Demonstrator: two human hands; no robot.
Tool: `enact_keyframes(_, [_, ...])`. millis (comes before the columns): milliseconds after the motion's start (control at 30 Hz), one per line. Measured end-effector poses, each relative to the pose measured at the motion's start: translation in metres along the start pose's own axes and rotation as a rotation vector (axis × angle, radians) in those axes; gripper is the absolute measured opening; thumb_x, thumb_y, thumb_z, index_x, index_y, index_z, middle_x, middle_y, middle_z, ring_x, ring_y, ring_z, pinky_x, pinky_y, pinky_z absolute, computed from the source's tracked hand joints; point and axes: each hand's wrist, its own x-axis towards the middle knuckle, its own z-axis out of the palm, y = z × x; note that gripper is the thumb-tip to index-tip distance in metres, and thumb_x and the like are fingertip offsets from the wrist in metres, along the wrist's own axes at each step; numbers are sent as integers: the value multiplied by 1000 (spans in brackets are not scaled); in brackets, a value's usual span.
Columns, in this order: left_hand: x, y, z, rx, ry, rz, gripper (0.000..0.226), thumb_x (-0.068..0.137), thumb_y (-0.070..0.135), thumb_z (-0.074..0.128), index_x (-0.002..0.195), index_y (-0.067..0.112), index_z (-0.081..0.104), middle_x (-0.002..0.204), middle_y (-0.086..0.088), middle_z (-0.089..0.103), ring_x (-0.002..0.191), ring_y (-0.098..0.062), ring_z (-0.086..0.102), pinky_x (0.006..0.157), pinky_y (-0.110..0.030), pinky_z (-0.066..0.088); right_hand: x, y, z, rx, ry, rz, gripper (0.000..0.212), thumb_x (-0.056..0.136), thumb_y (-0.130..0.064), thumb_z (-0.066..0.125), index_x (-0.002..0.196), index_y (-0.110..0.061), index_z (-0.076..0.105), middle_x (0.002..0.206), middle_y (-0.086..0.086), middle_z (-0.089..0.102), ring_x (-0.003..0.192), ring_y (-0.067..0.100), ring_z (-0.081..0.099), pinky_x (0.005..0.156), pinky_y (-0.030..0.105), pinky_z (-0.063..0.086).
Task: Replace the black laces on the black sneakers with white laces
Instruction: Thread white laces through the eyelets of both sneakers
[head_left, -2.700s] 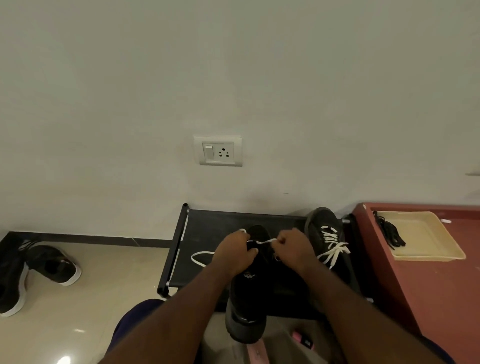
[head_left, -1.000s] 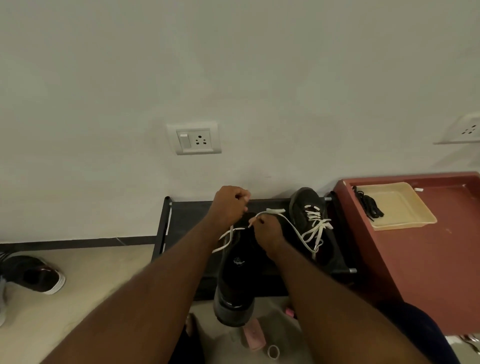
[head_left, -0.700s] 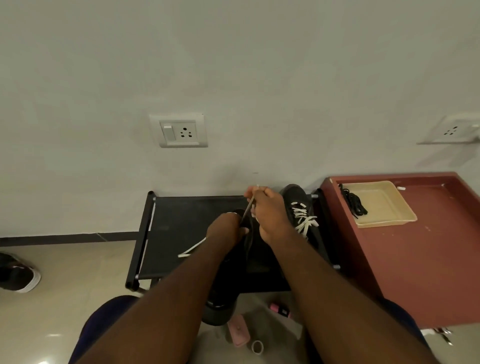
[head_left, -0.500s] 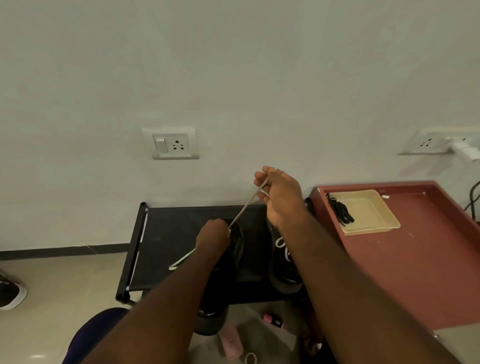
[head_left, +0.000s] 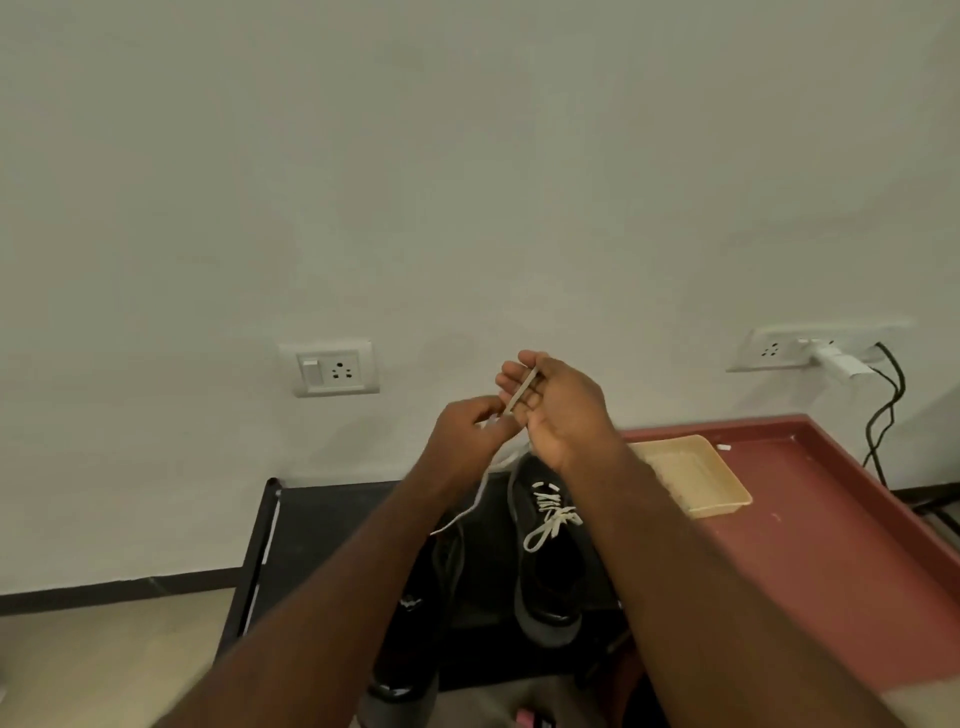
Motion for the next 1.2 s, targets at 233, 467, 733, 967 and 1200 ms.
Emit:
enact_keyframes(233, [-21,18,-25,70,-66,-52,28,94,24,65,69,13,70,64,0,69,60,-5,63,61,-15,49,-22,-23,13,-14,-23,-33,27,106,-18,44,90,-6,62,78,9,68,74,23,67,84,37,55])
enact_keyframes(467, [-41,-21,-44,505,-63,-160,30,93,24,64,67,11,66,68,-5,66,66,-17,62,60,-23,41,-30,-68,13,-3,13,-98,23,104,-12,44,88,-8,59,77,7,64,70,20,63,84,37,54])
enact_keyframes(733, [-46,-19,-55,619,7,-177,27,94,27,64,72,12,68,67,-1,63,69,-17,64,66,-28,47,-45,-90,13,18,0,-137,17,101,-10,49,88,-10,59,74,4,60,64,17,59,69,30,53])
enact_keyframes(967, [-54,-40,-63,741,26,-253,24,93,30,63,83,9,69,84,-10,71,80,-24,66,69,-29,47,-41,-103,3,90,68,-176,22,105,-16,43,91,-10,59,71,3,57,59,15,55,64,30,50])
enact_keyframes(1200, [-64,-70,-68,812,17,-382,28,96,34,60,106,8,64,108,-12,67,104,-29,63,84,-36,49,-18,-95,-11,115,130,-162,28,107,-23,38,88,-13,57,70,2,57,56,14,51,59,27,47])
